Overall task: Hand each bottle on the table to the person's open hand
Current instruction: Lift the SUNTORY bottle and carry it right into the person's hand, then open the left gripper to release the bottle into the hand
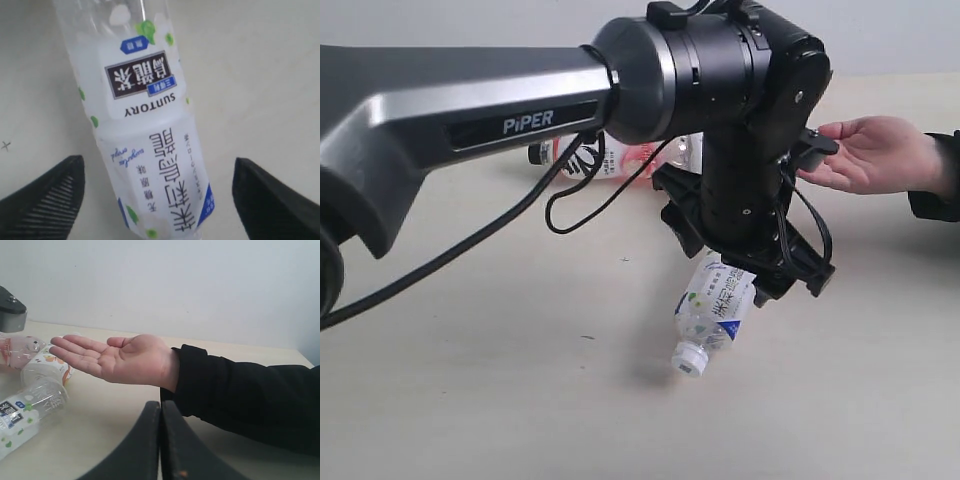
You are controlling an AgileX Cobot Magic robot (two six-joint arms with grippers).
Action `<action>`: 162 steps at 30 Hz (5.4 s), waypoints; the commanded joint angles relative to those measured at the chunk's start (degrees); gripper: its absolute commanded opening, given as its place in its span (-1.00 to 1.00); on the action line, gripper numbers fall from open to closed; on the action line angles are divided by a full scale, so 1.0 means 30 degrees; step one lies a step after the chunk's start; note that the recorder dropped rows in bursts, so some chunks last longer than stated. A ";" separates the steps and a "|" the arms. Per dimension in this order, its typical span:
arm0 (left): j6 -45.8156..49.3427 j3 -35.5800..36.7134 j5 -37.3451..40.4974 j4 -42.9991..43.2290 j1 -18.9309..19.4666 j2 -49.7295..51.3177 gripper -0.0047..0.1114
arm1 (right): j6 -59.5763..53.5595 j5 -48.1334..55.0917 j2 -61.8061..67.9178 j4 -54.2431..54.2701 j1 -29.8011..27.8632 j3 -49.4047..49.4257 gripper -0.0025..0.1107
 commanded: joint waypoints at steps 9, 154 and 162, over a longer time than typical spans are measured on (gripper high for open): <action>-0.1624 -0.0126 -0.0988 0.0873 -0.0078 0.1275 0.47 | -0.0067 -0.0154 -0.0112 0.0016 -0.0083 0.0092 -0.96; -0.3701 -0.1892 -0.8735 -1.3155 0.2361 0.1247 0.68 | -0.0067 -0.0154 -0.0112 0.0016 -0.0083 0.0092 -0.96; -0.3494 -0.1892 -0.6454 -1.1619 0.2741 0.0048 0.68 | -0.0067 -0.0154 -0.0112 0.0016 -0.0083 0.0092 -0.96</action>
